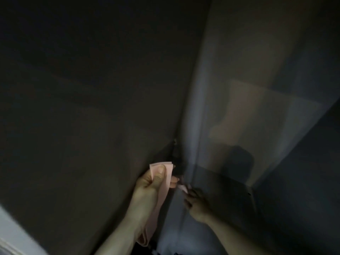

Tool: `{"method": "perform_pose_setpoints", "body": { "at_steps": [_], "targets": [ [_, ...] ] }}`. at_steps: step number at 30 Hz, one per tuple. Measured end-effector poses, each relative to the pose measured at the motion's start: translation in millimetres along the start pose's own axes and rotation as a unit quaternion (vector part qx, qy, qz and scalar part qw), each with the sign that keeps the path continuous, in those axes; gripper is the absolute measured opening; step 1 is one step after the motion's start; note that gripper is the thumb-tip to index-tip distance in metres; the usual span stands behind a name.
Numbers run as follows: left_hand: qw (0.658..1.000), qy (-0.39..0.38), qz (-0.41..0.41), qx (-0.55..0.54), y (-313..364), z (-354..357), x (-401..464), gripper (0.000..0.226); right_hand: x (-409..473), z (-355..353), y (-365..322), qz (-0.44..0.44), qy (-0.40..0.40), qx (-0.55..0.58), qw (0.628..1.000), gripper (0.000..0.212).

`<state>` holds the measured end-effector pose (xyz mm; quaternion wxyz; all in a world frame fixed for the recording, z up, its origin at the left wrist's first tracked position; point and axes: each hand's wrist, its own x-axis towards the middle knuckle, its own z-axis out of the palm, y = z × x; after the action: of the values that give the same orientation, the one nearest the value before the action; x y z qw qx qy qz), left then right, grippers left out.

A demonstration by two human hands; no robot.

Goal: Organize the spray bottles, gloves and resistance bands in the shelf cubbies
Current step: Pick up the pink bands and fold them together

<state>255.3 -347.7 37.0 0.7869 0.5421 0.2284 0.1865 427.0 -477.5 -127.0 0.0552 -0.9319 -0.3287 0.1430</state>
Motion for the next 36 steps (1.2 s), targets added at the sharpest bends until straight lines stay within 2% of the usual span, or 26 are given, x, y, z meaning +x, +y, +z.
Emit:
{"method": "perform_pose_setpoints", "body": {
  "at_steps": [2, 3, 4, 6, 8, 10, 13, 15, 18, 20, 23, 25, 28, 31, 36],
  "targets": [
    [1.0, -0.002, -0.01, -0.012, 1.8, 1.0, -1.8, 0.031, -5.6, -10.7, -2.3, 0.017, 0.071, 0.174, 0.982, 0.036],
    [1.0, 0.004, -0.015, -0.015, 3.3, 1.5, -2.5, 0.031, -12.0, -21.9, -8.4, 0.041, 0.112, 0.307, 0.944, 0.024],
    [1.0, 0.014, -0.017, -0.012, 4.7, 2.3, -3.3, 0.031, -20.5, -33.6, -13.3, 0.077, 0.159, 0.426, 0.887, 0.02],
    [0.999, 0.034, -0.013, -0.003, 7.5, 5.6, -5.3, 0.03, -33.0, -59.6, -17.1, 0.118, 0.222, 0.565, 0.786, 0.021],
    [0.999, 0.048, -0.009, 0.009, 13.6, 12.1, -9.3, 0.031, -47.1, -82.3, -21.2, 0.132, 0.223, 0.629, 0.733, 0.021],
    [0.999, 0.044, 0.0, -0.006, 23.5, 20.0, -16.7, 0.028, -67.3, -105.8, -29.6, 0.131, 0.198, 0.688, 0.686, 0.031],
    [0.999, -0.005, 0.001, -0.047, 43.2, 27.8, -39.0, 0.015, -113.5, -138.2, -47.8, 0.016, 0.167, 0.742, 0.649, 0.042],
    [0.998, -0.035, -0.003, -0.049, 49.4, 25.4, -55.9, 0.009, -147.5, -155.0, -61.7, -0.044, 0.138, 0.754, 0.641, 0.043],
    [0.998, -0.058, -0.032, -0.011, 50.6, 15.7, -78.1, 0.017, -189.2, -170.7, -78.2, -0.097, 0.108, 0.757, 0.637, 0.053],
    [0.995, -0.069, -0.071, -0.029, 50.0, 8.7, -87.9, 0.035, -213.4, -178.4, -89.3, -0.119, 0.101, 0.763, 0.628, 0.066],
    [0.977, -0.153, -0.129, -0.069, 59.4, 4.3, -103.7, 0.058, -239.2, -186.5, -99.1, -0.129, 0.12, 0.762, 0.623, 0.07],
    [0.967, -0.2, -0.134, -0.079, 69.3, 5.4, -116.5, 0.047, -253.1, -191.4, -101.6, -0.138, 0.134, 0.758, 0.624, 0.066],
    [0.976, -0.182, -0.086, -0.087, 87.5, 12.2, -131.6, 0.029, -275.9, -199.4, -104.8, -0.128, 0.166, 0.745, 0.633, 0.055],
    [0.99, -0.136, -0.016, -0.037, 105.1, 20.7, -144.1, 0.028, -296.3, -204.7, -105.7, -0.084, 0.224, 0.72, 0.651, 0.027],
    [0.983, -0.058, 0.16, 0.075, 113.7, 35.6, -162.1, 0.017, -320.7, -204.0, -109.4, -0.091, 0.341, 0.638, 0.684, 0.027]
  ]
}}
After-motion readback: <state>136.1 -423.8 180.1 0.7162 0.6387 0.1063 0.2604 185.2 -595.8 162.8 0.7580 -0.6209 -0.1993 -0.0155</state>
